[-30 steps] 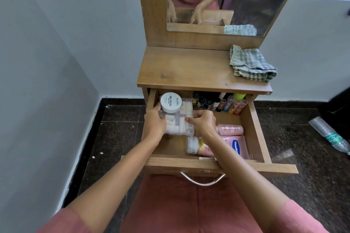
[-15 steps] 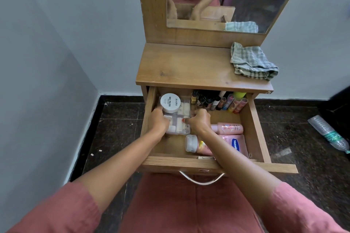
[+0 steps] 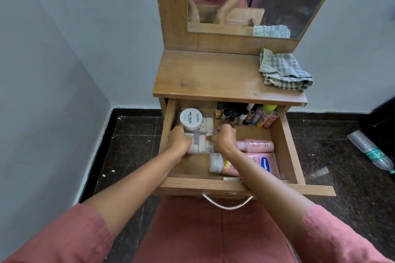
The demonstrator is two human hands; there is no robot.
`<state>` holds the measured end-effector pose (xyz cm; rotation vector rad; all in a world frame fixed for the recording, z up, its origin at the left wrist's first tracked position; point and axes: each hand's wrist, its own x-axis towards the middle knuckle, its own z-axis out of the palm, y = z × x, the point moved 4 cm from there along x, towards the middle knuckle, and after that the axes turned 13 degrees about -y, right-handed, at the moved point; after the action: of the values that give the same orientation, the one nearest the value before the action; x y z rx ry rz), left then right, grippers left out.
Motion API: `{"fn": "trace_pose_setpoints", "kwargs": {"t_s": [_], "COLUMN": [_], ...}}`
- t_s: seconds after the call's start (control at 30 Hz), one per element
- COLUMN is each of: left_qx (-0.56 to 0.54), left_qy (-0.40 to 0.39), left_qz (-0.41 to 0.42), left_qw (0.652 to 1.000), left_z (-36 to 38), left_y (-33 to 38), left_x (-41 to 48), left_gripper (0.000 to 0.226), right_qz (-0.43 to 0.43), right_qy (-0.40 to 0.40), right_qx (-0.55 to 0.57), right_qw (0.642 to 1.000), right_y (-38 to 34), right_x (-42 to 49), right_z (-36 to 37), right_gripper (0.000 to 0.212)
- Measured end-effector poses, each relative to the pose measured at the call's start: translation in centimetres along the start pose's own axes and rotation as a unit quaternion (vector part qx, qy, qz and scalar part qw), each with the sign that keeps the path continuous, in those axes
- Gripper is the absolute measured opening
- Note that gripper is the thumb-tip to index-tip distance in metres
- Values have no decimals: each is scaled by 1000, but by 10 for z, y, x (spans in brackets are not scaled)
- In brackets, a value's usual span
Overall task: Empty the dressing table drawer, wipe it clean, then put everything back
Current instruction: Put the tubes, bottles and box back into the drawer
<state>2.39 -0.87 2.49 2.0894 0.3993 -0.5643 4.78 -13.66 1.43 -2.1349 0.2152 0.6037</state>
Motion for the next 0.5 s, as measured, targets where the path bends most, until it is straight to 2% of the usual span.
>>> {"fn": "trace_pose_setpoints", "kwargs": {"t_s": [0.1,0.2,0.37,0.5], "left_qx": [12,128,284,332], "left_qy": [-8,-21,-56,-38], "left_qz": [-2,18,46,56], "left_qw": [1000,991,956,941], "left_z": [-2,-3,1,5], "left_y": [-2,-2,-10,-12], "left_x": [-1,-7,-14,-15], "left_gripper": [52,37,15,23], "right_qz": [-5,-13,-26,-33], "right_qy": [-17,-42,-86,-99], "right_qx": [-21,-49,-151,-223], "right_qw": [1000,998,984,969], "right_y": [0,2,1,-4], "right_x": [-1,-4,-11,-18], "right_z": [0,-1,4,8], "right_gripper": [15,26,35,43]}}
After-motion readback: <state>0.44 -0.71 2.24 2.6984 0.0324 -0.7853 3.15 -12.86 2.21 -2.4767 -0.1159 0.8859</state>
